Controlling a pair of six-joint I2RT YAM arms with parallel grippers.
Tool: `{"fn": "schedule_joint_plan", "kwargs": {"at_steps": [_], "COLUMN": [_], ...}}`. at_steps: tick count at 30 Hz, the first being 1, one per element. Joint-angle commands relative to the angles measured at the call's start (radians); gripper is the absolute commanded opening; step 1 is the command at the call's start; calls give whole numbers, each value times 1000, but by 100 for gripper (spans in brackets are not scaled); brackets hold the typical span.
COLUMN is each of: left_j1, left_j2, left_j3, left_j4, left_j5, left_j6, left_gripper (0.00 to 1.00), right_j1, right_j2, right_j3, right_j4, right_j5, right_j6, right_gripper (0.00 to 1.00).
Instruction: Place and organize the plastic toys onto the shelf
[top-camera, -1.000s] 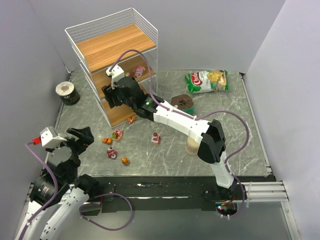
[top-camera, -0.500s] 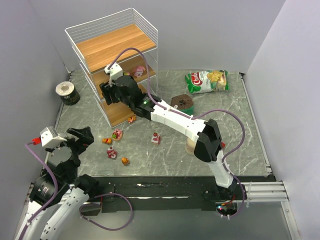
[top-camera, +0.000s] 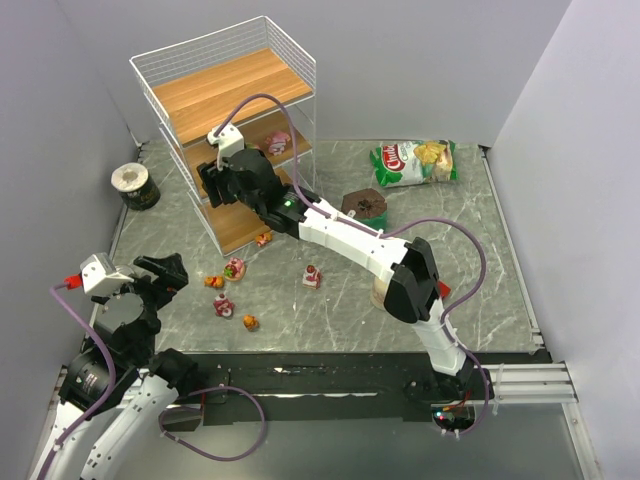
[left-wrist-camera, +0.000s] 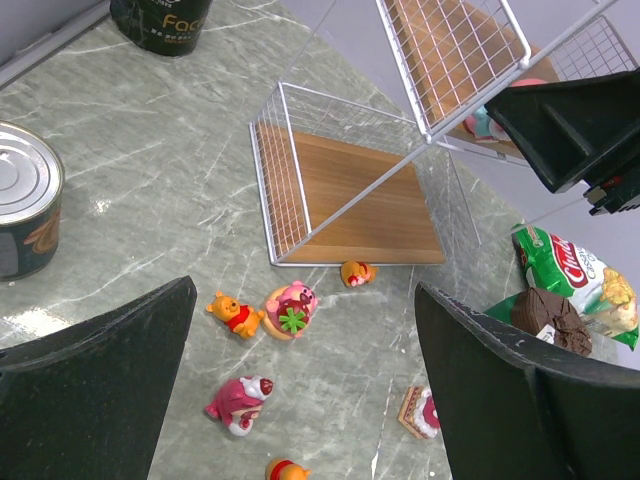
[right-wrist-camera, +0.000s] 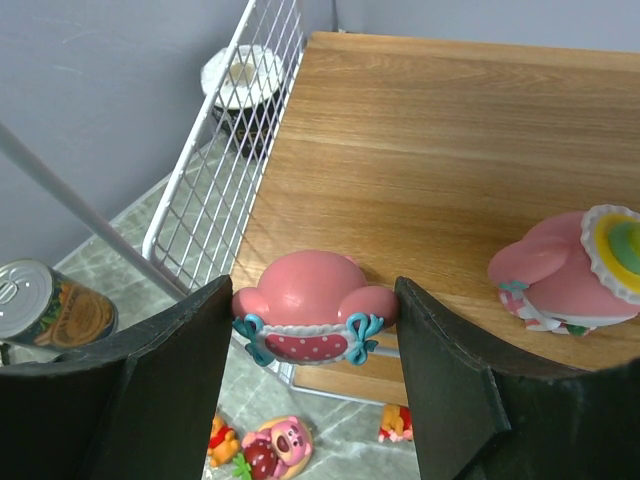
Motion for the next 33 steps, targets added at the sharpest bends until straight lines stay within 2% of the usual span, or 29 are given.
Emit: {"fn": "schedule_joint_plan", "kwargs": {"at_steps": [1,12,22,28,33], "left_j1": [-1,-3,-3,-3,-3], "left_j2": [-4,-5,-8,-10,-10], "left_j3": [8,10,10,10,10], "left_j4": [21,18,18,16,16], "left_j5": [2,1,1,-2,-2], "left_j6": [12,9,9,9,8], "left_gripper": [96,96,96,96,96], "right_j1": [-12,-15,-15,-11,-8], "right_j2": [25,53,71,47,56], "right_j3": [46,57,57,-40,-43], "right_j4": [28,48,68,181,214], "right_j5": [31,54,93,116,134], "right_j6": [13,41,50,26,13], "right_gripper": [41,48,50,50,50]}}
